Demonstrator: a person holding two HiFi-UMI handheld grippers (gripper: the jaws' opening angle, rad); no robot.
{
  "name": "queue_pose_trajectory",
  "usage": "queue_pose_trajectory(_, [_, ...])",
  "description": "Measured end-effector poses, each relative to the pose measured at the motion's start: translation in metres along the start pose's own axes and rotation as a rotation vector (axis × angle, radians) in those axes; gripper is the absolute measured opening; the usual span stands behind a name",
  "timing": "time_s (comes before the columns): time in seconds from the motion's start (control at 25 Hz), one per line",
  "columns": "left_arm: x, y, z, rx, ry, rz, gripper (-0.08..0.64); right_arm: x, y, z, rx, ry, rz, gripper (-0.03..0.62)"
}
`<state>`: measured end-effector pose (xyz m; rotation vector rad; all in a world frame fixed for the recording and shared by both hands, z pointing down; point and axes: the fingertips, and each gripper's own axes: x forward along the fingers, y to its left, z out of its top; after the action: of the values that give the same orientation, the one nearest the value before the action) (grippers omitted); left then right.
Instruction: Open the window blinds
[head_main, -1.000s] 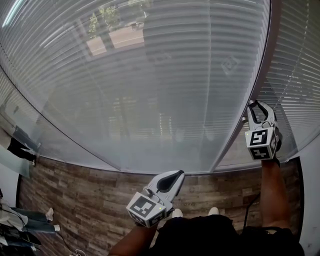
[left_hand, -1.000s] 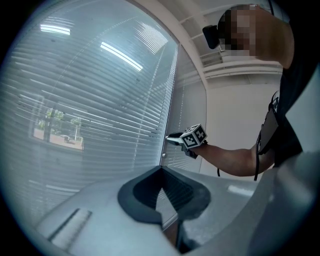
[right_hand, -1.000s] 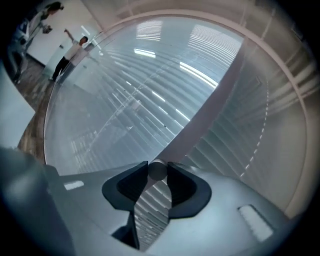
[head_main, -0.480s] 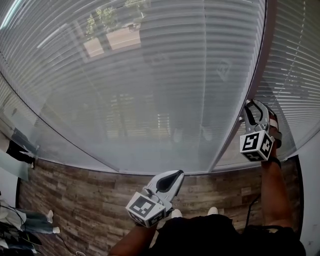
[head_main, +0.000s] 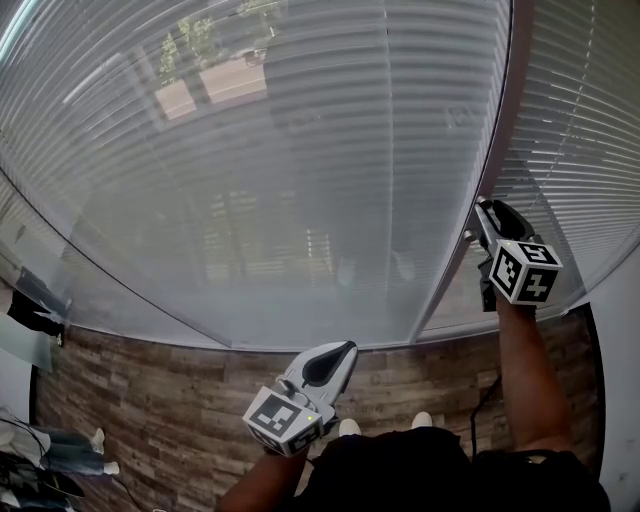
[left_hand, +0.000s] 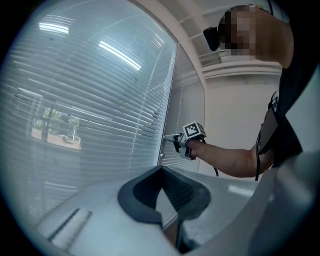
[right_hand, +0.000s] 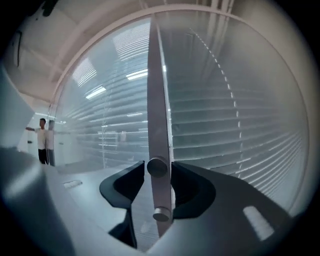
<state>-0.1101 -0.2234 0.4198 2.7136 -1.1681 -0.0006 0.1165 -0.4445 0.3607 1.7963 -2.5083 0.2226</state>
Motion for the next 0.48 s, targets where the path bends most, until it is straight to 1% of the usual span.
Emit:
queue_pose_trajectory(0.08, [0.0020, 0.0012, -0.0028, 0.000, 0.006, 0.002, 0.000, 0.0039, -0.0014, -0.0019, 0.059, -0.004, 0.020, 0.187])
queue_pose_trajectory(0.12, [0.0017, 0.0015, -0.0023, 0.002, 0.004, 0.002, 0.000, 0.0046, -0.0015, -0.0016, 0.075, -0.006, 0.022, 0.173])
queue_pose_trajectory(0.16, [0.0012, 0.0017, -0.0011, 0.002, 0.002, 0.004, 0.000, 0.0047, -0.0017, -0.0013, 0.082, -0.006, 0.020, 0.156])
queue_pose_trajectory(0.24, [0.0001, 0.0024, -0.0006, -0.003, -0.003, 0.010, 0.000, 0.0043, -0.0018, -0.0011, 0.061, 0.000, 0.009, 0.153])
queue_pose_trajectory(0.32, [-0.0010, 0.0032, -0.0019, -0.003, 0.001, 0.013, 0.000, 0.0038, -0.0012, -0.0011, -0.025, 0.015, -0.011, 0.152])
queue_pose_trajectory(0.48, [-0.0002, 0.0037, -0.0033, 0.000, 0.003, 0.011, 0.000, 0.0053, -0.0008, -0.0011, -0.270, 0.055, -0.063, 0.150])
